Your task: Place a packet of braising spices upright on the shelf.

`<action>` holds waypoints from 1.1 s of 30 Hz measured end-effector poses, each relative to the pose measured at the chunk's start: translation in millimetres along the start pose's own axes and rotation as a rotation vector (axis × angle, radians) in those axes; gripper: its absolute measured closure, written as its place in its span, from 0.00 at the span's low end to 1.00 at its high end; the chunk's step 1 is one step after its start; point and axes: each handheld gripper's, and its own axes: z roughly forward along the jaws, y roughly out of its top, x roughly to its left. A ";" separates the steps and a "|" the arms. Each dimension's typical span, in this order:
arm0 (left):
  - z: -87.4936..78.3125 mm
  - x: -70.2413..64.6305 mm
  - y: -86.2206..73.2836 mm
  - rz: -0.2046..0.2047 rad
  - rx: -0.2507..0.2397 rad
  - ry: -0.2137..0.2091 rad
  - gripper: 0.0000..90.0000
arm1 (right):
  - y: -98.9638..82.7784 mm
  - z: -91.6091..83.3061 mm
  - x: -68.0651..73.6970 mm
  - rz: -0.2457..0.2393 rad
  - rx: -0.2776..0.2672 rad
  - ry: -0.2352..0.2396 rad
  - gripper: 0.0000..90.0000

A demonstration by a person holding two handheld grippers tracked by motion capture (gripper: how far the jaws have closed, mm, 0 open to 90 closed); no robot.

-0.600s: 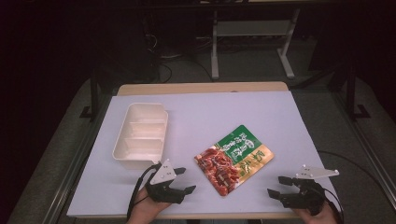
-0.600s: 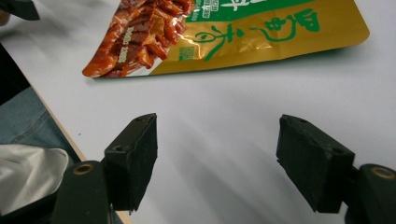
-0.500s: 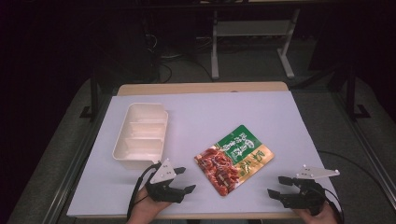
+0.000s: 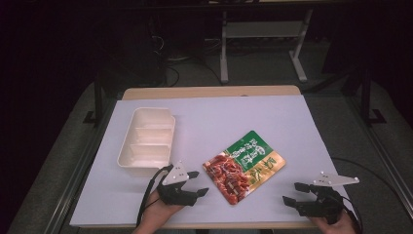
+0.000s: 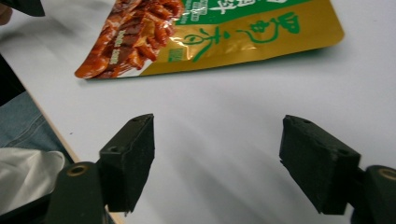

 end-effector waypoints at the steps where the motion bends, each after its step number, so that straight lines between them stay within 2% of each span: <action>1: 0.8 1.3 2.3 0.003 0.004 0.000 0.40 | 0.0 0.0 0.0 0.000 0.000 0.000 0.28; 5: 5.7 5.8 13.4 0.009 -0.002 0.000 0.45 | -0.2 -1.0 -0.6 -0.009 0.005 -0.008 0.28; 9: 15.7 7.7 26.9 0.038 0.020 0.007 0.50 | 1.1 -1.9 1.1 -0.019 0.001 -0.012 0.28; 13: 23.9 9.9 33.7 0.044 0.036 0.011 0.55 | 2.0 -2.2 1.8 -0.026 0.002 -0.014 0.28; 19: 48.2 13.5 45.0 0.064 0.104 -0.028 0.77 | 3.0 -3.2 2.3 -0.035 0.002 -0.028 0.28; 20: 48.2 13.5 45.0 0.064 0.104 -0.028 0.80 | 3.3 -3.3 2.1 -0.037 0.000 -0.031 0.28; 21: 51.8 13.8 46.2 0.065 0.125 -0.031 0.80 | 3.3 -3.3 2.1 -0.037 0.000 -0.031 0.28; 22: 57.6 14.1 47.3 0.076 0.157 -0.032 0.85 | 4.0 -3.7 1.8 -0.038 -0.002 -0.035 0.28; 27: 65.1 15.4 47.6 0.083 0.195 -0.030 0.94 | 4.8 -4.1 -0.5 -0.034 -0.007 -0.040 0.28; 28: 69.2 17.2 46.3 0.076 0.230 -0.027 0.94 | 5.3 -3.9 -0.9 -0.029 -0.007 -0.043 0.28; 30: 73.0 19.0 44.0 0.067 0.264 -0.030 0.95 | 6.7 -3.2 -2.0 -0.033 -0.006 -0.051 0.28; 33: 74.3 20.3 43.6 0.063 0.275 -0.038 0.98 | 10.7 -2.2 -5.1 -0.017 -0.007 -0.059 0.27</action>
